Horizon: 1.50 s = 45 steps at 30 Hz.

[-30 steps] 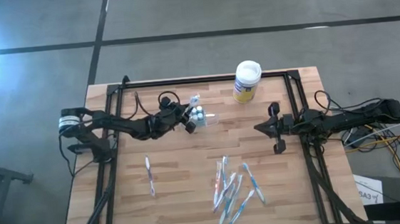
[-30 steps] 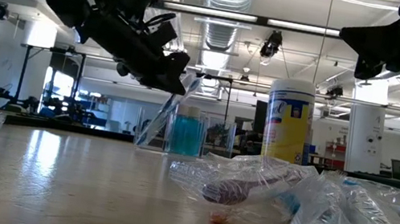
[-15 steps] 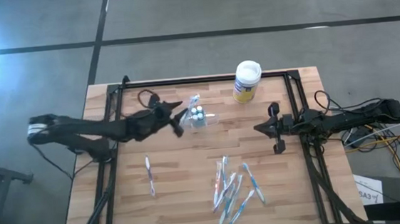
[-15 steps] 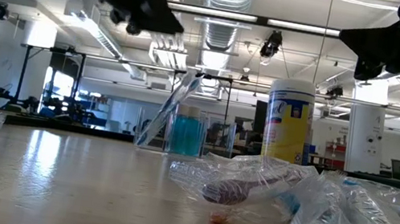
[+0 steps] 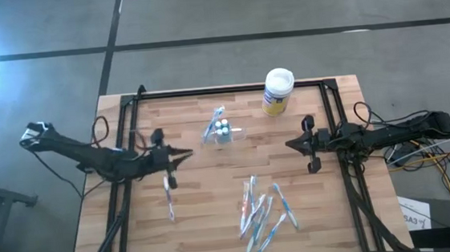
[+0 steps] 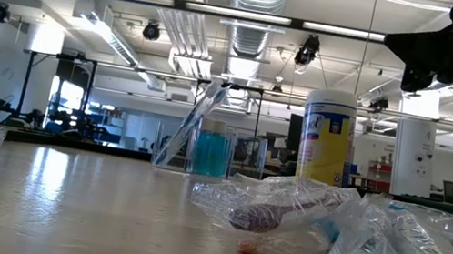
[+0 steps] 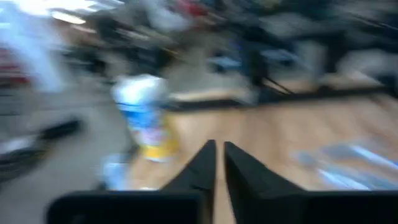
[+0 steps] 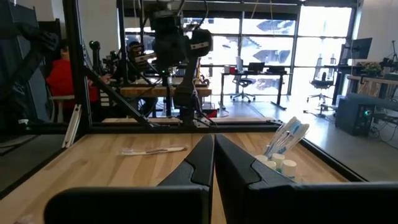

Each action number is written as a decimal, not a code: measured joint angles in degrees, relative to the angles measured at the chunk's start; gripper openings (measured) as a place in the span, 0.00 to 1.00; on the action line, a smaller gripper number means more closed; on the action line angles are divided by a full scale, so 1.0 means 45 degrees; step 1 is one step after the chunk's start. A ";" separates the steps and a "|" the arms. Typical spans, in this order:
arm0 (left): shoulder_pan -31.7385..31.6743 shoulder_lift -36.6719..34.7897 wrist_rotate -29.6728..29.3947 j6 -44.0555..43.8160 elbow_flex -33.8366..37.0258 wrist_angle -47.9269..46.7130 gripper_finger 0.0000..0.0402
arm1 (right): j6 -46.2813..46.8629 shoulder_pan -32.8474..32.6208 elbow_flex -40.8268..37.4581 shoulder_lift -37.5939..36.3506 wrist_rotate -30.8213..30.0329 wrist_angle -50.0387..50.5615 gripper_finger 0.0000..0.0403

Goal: Pick & Place toothbrushing station
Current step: Put the blue toothbrush into the transparent organizer

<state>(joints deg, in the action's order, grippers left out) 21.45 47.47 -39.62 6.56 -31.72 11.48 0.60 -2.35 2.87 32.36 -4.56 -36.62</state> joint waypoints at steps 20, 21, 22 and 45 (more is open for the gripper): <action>-0.1252 -0.0994 0.2352 0.0375 0.4877 0.5796 0.00 | -0.0893 0.0000 0.0000 0.0000 0.0005 0.0004 0.02; -0.1242 -0.1099 0.2966 0.0347 0.4952 0.5798 0.00 | -0.0896 0.0000 0.0000 0.0000 0.0005 0.0000 0.02; -0.1232 -0.1198 0.3289 0.0240 0.5026 0.5797 0.00 | -0.0907 0.0000 0.0000 0.0000 0.0005 0.0004 0.02; -0.1242 -0.3277 0.6124 -0.0403 0.5225 0.1581 0.01 | -0.0789 0.0001 0.0017 -0.0004 -0.0704 0.1068 0.02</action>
<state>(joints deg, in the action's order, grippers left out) 15.86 32.73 -12.06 4.75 -8.21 18.59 -2.95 -2.35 2.95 32.34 -7.73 -31.82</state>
